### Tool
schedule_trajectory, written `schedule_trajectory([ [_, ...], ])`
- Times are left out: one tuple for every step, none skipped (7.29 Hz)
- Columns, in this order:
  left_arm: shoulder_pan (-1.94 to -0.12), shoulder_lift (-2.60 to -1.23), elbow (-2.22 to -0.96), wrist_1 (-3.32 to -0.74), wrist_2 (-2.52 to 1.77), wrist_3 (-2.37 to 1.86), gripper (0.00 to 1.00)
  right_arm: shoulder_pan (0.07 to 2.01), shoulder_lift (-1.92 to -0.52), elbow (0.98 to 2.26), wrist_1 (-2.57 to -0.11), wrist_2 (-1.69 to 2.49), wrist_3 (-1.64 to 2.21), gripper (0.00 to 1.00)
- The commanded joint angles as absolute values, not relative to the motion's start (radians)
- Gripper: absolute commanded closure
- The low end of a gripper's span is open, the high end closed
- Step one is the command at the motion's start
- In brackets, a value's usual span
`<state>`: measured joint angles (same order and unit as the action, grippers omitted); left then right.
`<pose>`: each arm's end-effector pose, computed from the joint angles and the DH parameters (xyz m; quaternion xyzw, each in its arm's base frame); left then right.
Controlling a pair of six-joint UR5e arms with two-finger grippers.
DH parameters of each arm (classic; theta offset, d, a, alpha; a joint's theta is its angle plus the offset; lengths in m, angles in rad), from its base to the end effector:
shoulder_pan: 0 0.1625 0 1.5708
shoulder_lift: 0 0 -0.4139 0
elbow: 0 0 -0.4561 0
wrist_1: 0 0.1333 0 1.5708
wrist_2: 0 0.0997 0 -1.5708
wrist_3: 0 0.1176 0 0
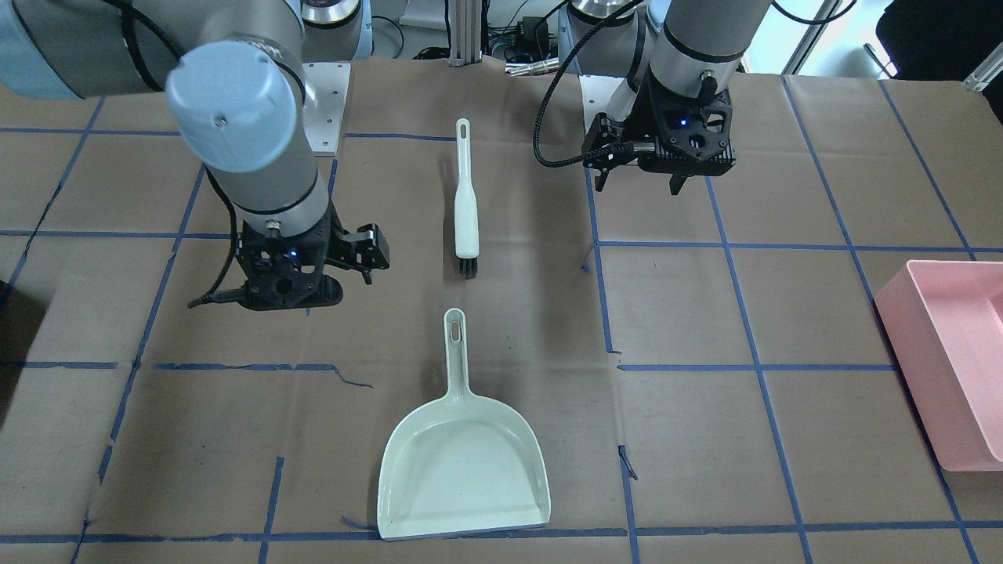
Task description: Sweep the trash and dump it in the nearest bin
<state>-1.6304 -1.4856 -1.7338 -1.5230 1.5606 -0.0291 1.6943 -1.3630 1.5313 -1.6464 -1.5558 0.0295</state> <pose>-0.1650 -0.5067 0.4189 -0.0152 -0.9998 -0.0152 0.0044 0.2108 -0.6020 0.3648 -0.0466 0.9978 0.0468 0.0039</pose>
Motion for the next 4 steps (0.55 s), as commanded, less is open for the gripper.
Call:
schedule_trajectory([
  [-1.629,-1.496,-1.732,-1.520,1.562,-0.031,0.01,1.577,-1.498,1.607,-1.638,-1.555,-0.037,0.00],
  [-1.628,-1.508,-1.714,-1.520,1.559,-0.041,0.01,1.565,-1.534,1.609,-1.635,-1.555,-0.035,0.00],
  [-1.628,-1.512,-1.712,-1.520,1.533,-0.046,0.01,1.560,-1.558,1.627,-1.631,-1.555,-0.029,0.00],
  [-1.623,-1.506,-1.707,-1.520,1.473,-0.072,0.01,1.569,-1.596,1.649,-1.631,-1.555,-0.019,0.00],
])
